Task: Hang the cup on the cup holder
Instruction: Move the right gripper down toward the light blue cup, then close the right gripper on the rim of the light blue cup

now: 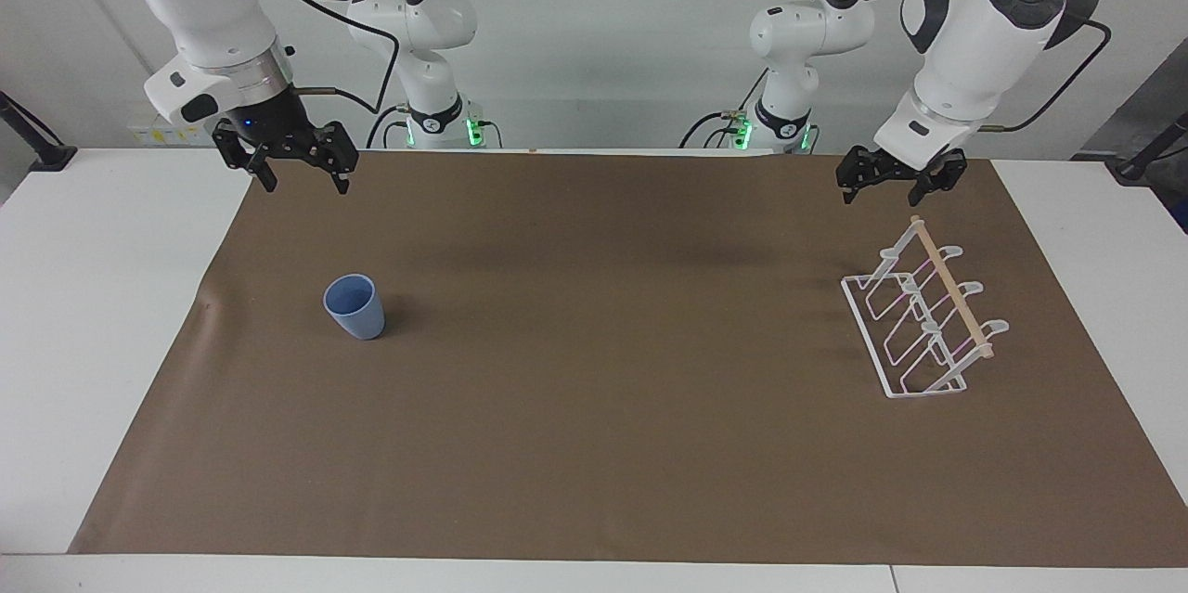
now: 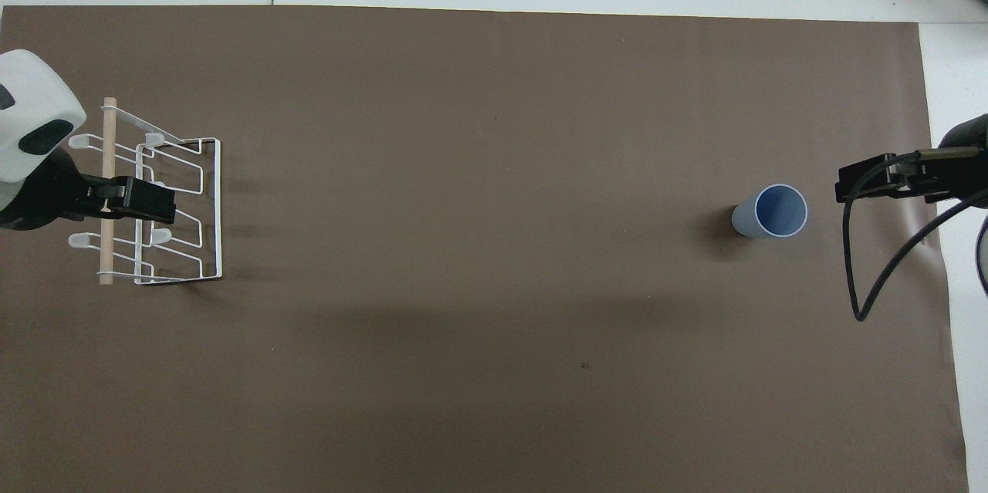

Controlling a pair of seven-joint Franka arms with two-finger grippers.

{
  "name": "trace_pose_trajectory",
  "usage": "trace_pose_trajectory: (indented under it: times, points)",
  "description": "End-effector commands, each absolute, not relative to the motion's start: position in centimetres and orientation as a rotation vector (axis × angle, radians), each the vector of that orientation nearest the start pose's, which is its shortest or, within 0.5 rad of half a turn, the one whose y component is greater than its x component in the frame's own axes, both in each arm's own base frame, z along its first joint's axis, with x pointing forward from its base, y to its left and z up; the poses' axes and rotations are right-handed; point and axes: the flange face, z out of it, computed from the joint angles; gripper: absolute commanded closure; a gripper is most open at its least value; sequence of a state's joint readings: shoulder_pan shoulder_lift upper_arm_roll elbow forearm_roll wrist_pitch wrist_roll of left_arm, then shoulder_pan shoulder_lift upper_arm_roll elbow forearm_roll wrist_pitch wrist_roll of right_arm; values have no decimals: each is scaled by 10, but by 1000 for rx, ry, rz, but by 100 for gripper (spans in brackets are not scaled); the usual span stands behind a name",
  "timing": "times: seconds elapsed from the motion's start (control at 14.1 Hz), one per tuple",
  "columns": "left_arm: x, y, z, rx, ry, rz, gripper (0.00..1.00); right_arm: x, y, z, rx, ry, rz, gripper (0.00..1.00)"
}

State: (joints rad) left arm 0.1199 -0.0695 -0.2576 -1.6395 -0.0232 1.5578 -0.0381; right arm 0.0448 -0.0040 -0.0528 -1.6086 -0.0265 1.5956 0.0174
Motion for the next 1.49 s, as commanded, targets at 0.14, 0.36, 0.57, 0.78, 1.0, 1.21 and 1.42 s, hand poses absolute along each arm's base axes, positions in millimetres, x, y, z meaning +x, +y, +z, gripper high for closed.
trace_pose_trajectory:
  times: [0.14,0.36,0.57,0.78,1.0,1.21,1.42]
  points:
    - [533,-77,633,-3141,157,39,0,548,-10,610,-3171,13,20,0]
    - [533,-77,631,-3144,155,32,0,547,-9,609,-3171,15,25,0]
    - [531,-76,626,-3142,154,46,0,553,-1,611,-3169,-25,-63,0]
    - [530,-78,622,-3140,156,61,0,548,5,598,-3162,-165,-81,0]
    - [528,-79,621,-3138,158,63,0,547,5,581,-3131,-162,-168,0]
    - [527,-78,622,-3137,156,63,0,538,7,537,-3096,-157,-162,0]
    - [528,-78,621,-3138,156,63,0,536,7,490,-3092,-141,-127,0]
